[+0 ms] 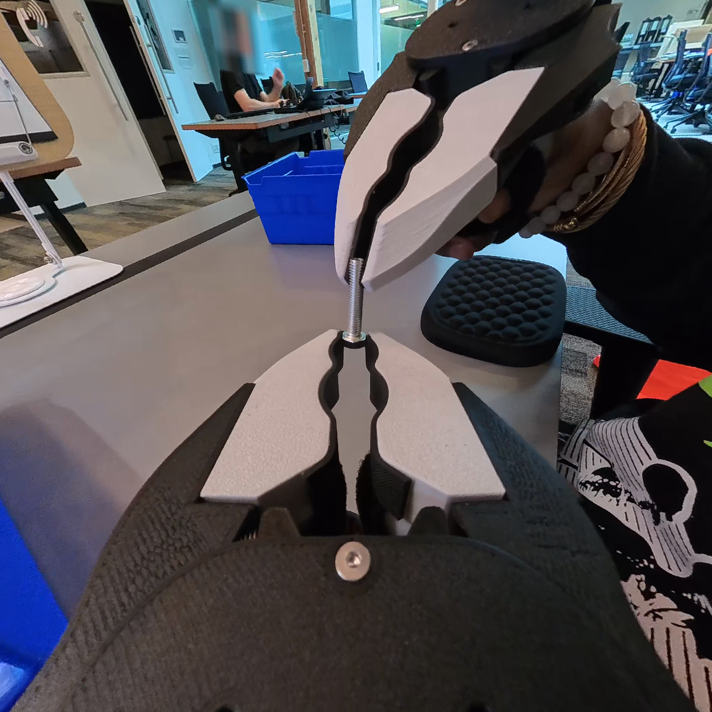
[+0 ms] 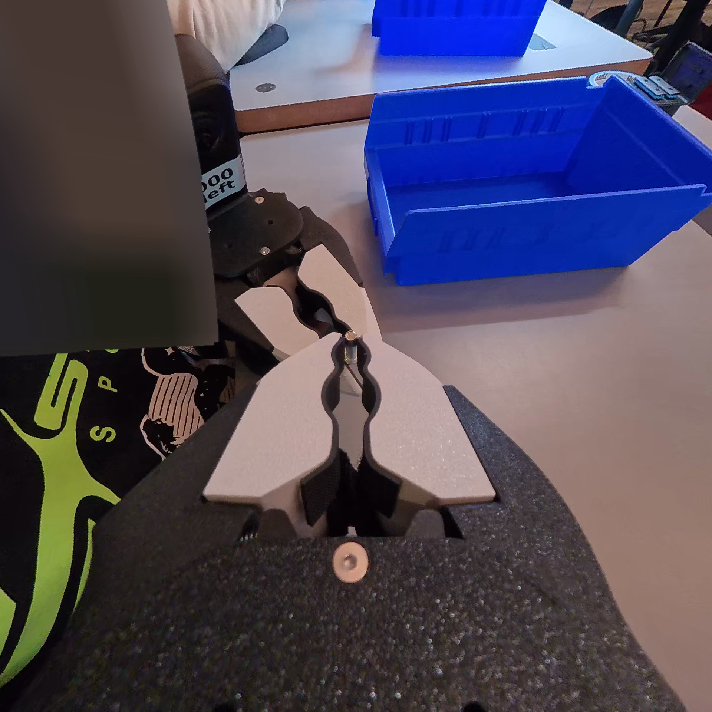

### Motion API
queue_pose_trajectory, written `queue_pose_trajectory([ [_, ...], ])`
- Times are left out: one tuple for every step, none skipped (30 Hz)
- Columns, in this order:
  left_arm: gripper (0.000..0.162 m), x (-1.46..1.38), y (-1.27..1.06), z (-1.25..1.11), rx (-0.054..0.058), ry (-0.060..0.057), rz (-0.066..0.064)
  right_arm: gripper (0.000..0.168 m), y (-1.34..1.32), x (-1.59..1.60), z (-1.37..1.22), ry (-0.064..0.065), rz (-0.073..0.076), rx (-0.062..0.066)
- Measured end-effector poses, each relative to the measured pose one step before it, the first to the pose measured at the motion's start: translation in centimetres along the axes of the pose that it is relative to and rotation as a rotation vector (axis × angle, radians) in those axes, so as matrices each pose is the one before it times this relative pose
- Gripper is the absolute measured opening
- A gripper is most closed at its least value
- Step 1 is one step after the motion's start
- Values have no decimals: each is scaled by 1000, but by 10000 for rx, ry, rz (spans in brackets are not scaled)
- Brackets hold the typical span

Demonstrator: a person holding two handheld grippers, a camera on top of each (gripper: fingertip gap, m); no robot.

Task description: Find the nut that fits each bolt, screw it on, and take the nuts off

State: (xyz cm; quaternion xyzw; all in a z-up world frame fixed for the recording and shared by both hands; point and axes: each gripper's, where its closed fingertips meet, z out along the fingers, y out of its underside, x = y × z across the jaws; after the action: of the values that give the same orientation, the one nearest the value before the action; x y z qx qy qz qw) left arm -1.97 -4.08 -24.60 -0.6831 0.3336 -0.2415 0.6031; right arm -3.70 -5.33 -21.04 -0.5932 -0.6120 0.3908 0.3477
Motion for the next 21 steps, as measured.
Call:
queue_pose_trajectory([
  [11, 53, 30, 3, -18, 36, 11, 6, 24, -24, -10, -11, 13, -8],
  [10, 51, 19, -17, -13, 46, 3, 6, 16, -42, -28, -26, 10, -2],
  [10, 50, -24, -32, 28, 57, -30, 6, 24, -40, -84, -43, -15, -4],
  [10, -5, -66, -70, 54, 52, -67, 11, 126, -35, -145, -83, -28, -59],
  [10, -67, -92, -105, 110, 55, -123, 18, 398, -6, -193, -129, -4, -212],
  [10, -41, -121, -145, 137, 110, -180, 21, 822, 71, -166, -161, -3, -409],
  [10, -34, -107, -155, 119, 124, -174, 23, 1206, 84, -74, -245, -89, -555],
  [10, -17, -29, -123, 70, 123, -136, 24, 1506, 71, 83, -274, -201, -645],
  [10, -4, 12, -81, 37, 89, -85, 24, 1679, 257, 249, -138, -221, -708],
  [10, 6, 16, -27, 21, 50, -41, 24, 1679, 444, 427, 24, -126, -751],
  [10, -17, 20, -4, 8, 11, -24, 24, 1552, 412, 555, 28, -31, -745],
  [10, -17, 38, 10, -8, -3, -6, 24, 1200, 189, 638, -64, -30, -607],
  [10, 1, 30, 17, -9, 1, 6, 24, 800, 54, 612, -87, -98, -417],
  [10, 30, 36, 8, -14, 22, 16, 24, 518, -47, 518, -94, -226, -297],
  [10, 35, 41, 26, -19, 23, 16, 23, 343, -81, 394, -92, -371, -219],
  [10, 4, 44, 20, -22, 12, 0, 22, 191, 37, 261, -30, -432, -158],
  [10, 10, 40, 21, -18, 19, -15, 21, 154, 209, 180, 32, -387, -169],
  [10, 1, 29, 16, -18, 28, -25, 21, 162, 245, 137, 4, -294, -209],
  [10, -19, 11, -5, -1, 7, -19, 21, 95, 136, 118, -86, -217, -168],
  [10, -1, -17, -19, 15, 1, -11, 21, -32, -23, 103, -169, -182, -97],
  [10, 11, -24, -14, 13, 12, 0, 20, -34, -78, 101, -177, -173, -94],
])
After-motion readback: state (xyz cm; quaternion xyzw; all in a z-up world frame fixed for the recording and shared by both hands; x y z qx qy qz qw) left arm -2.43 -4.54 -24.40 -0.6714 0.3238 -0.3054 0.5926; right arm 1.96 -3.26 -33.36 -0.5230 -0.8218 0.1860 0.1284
